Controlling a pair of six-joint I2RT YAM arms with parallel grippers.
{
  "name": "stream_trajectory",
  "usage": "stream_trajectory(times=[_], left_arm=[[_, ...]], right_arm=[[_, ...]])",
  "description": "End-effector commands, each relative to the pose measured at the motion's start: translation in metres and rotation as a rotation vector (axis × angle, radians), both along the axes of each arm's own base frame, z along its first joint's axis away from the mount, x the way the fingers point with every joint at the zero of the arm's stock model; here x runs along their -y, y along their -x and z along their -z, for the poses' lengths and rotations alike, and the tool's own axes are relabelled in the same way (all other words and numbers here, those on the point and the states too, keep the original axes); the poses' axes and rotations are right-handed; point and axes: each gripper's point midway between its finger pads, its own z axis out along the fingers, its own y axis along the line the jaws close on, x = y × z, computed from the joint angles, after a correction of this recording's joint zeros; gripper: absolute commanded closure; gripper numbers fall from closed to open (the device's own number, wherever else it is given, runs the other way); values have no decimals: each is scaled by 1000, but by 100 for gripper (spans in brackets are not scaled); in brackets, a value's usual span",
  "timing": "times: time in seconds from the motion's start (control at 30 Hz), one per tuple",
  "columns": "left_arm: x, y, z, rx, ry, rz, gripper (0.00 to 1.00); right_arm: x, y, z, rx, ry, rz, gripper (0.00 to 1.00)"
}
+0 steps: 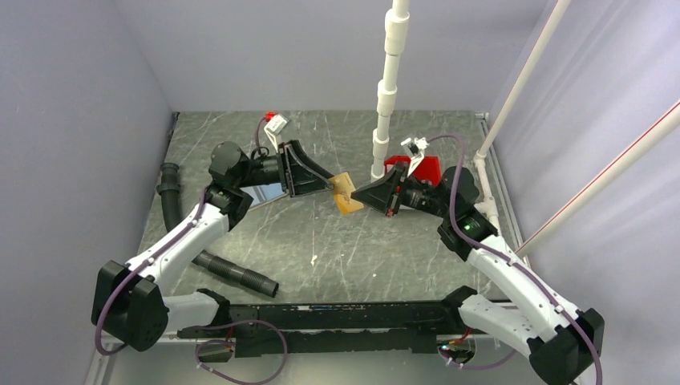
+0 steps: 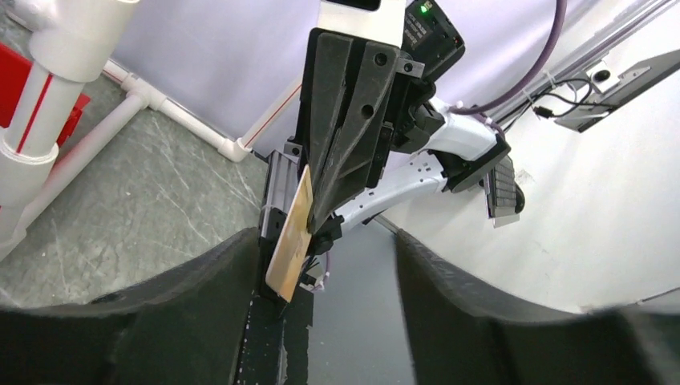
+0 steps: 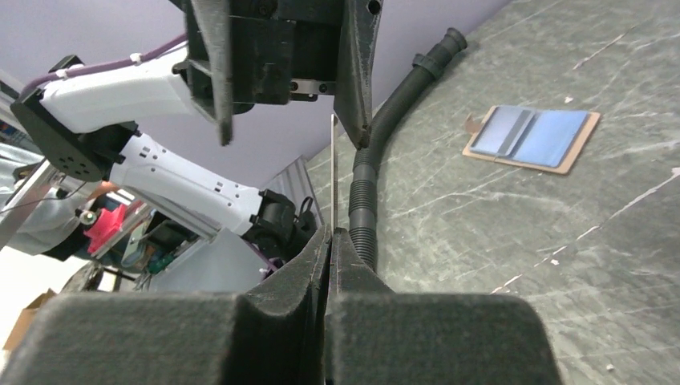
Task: Put the credit cards into the card holder
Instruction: Pick up the credit card from the storage box, then insert the credit card into the card holder.
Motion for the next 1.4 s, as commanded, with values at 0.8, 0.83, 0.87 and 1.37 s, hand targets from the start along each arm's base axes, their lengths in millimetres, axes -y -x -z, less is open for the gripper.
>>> stream_trajectory(times=[0.8,0.83,0.87,1.37], left_arm=[[-18,-13,-33,26,82,-89,100],[-18,-12,-33,23,83,-88,100],[-18,-12,-33,24,83,-88,100],[-228,-105,84,-481,-523,-966,22]], right_arm=[[-15,21,-29,32,-122,-108,84],[-16,20,-28,30,-121,-110,85],[-17,20,-29,31,-120,-110,88],[-77,-109,-4,38,159,444,100]])
